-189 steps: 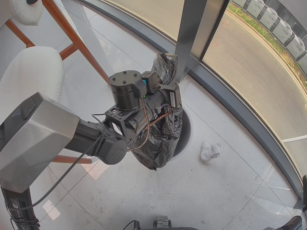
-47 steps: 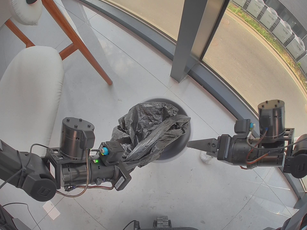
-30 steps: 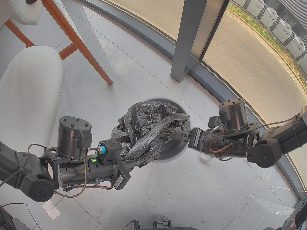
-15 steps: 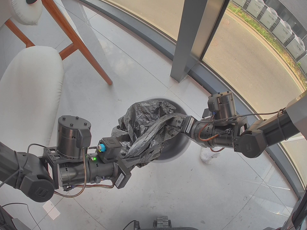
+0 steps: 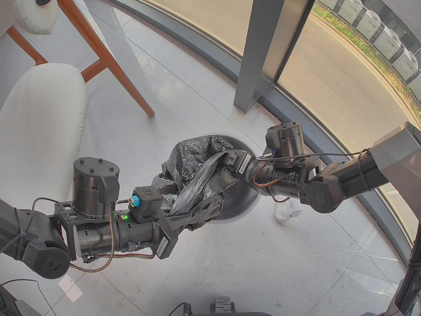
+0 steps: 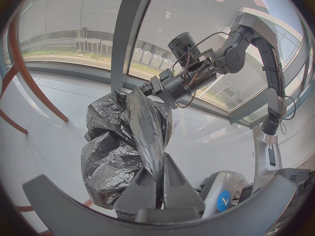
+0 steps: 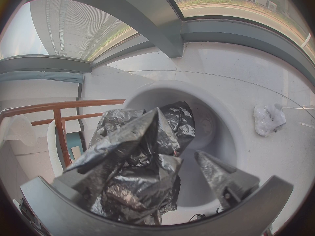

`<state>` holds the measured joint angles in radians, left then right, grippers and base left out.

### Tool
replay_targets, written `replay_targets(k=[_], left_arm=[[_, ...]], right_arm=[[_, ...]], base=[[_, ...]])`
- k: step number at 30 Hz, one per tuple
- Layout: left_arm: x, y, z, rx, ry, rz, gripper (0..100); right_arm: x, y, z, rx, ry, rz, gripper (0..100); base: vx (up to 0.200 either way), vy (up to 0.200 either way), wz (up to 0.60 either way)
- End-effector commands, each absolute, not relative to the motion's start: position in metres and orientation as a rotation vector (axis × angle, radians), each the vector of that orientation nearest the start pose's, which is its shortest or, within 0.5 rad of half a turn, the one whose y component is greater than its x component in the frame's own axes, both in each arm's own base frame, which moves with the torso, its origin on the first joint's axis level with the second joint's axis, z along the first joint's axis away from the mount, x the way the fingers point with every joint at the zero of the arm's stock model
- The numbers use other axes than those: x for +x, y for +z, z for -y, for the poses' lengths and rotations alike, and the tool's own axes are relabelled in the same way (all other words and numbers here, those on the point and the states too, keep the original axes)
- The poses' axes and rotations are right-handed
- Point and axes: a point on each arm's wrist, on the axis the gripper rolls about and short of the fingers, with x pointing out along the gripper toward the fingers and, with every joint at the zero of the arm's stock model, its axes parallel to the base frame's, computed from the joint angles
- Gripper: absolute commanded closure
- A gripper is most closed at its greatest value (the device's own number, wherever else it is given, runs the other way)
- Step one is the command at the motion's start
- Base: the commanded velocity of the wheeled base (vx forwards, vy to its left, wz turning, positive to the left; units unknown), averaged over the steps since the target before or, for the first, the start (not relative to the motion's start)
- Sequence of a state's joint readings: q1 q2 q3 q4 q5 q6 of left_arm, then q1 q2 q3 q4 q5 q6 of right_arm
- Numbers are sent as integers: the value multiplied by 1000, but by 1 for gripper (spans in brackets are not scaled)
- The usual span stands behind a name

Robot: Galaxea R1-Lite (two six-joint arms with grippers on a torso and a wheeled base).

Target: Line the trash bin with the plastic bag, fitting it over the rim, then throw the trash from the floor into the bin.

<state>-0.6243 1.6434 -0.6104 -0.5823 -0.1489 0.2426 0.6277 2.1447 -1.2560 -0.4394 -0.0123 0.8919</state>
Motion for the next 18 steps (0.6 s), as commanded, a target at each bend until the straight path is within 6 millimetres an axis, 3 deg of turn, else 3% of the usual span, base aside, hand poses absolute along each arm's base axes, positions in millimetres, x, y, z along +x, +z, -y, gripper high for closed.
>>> replay_targets(k=[1,5,11,15,18], left_arm=[[215,144,159,334,-813,-351,100],[216,145,160,333,-815,-348,100],[222,149,162,329,-804,-332,100],[230,154,167,323,-784,-312,100],[237,156,173,309,-735,-313,100]], right_arm=[[346,117,-251,708,366,-668,100],[346,123,-250,726,369,-656,100],[338,160,-237,734,407,-589,100],[331,184,-215,662,454,-523,100],[322,191,-195,539,529,-507,100]], base=[[0,0,0],[0,0,0],[0,0,0],[0,0,0],[0,0,0]])
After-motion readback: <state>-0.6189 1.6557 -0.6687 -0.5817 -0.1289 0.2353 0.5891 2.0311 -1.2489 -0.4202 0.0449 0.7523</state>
